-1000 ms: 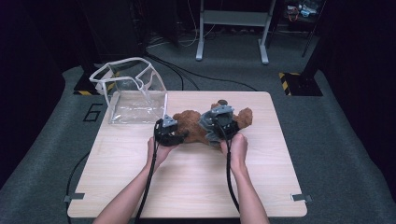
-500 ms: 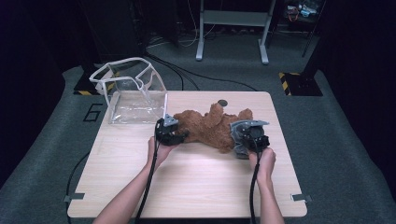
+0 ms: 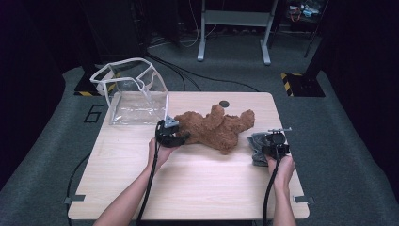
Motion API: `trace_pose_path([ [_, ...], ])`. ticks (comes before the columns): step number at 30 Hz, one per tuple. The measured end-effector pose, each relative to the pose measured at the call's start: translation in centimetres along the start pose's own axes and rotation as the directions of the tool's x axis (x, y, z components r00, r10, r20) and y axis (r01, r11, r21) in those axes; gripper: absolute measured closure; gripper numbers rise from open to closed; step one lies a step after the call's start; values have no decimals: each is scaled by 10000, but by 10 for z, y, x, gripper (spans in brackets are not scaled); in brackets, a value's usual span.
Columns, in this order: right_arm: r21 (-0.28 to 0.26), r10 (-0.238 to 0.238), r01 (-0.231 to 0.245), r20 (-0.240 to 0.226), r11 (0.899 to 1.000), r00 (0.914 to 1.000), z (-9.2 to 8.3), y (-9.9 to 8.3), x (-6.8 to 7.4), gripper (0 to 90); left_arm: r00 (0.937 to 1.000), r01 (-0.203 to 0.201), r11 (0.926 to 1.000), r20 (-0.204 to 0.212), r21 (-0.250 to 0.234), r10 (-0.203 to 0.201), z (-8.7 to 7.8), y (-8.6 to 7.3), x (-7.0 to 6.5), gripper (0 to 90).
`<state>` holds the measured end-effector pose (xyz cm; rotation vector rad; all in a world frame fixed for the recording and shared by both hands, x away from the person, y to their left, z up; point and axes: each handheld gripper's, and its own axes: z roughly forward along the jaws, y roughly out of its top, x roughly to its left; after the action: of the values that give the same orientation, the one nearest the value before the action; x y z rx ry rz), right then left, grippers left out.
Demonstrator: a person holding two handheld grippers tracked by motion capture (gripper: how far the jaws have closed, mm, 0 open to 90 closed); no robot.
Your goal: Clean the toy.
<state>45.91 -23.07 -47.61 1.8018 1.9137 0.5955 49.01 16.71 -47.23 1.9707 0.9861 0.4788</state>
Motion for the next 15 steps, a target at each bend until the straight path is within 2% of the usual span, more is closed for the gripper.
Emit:
trace_pose_path([
  [4, -182, 273, -281, -383, 9994, 9989, -3, 1, -1, 391, 9998, 152, 9999, 98, -51, -152, -1, -1, 0, 435],
  [5, -278, 120, -134, -516, 9995, 9986, -5, 2, -2, 337, 9998, 161, 9999, 107, -53, -161, -1, -1, 0, 433],
  [6, -356, 217, -241, -664, 9991, 9976, -9, 2, -1, 318, 9998, 163, 9999, 104, -56, -163, -1, -1, 0, 430],
  [8, -635, 45, -95, -788, 9979, 9969, -15, 4, 0, 213, 9999, 120, 9999, 122, 18, -121, -2, -1, 0, 413],
  [12, -1030, -377, 237, -1364, 9944, 9899, -24, 9, 6, 147, 9998, 72, 10000, 163, 19, -72, -4, 0, -1, 394],
  [15, -1171, -486, 296, -1631, 9927, 9854, -27, 11, 9, 113, 9997, 58, 10000, 225, -13, -57, -5, 0, -2, 380],
])
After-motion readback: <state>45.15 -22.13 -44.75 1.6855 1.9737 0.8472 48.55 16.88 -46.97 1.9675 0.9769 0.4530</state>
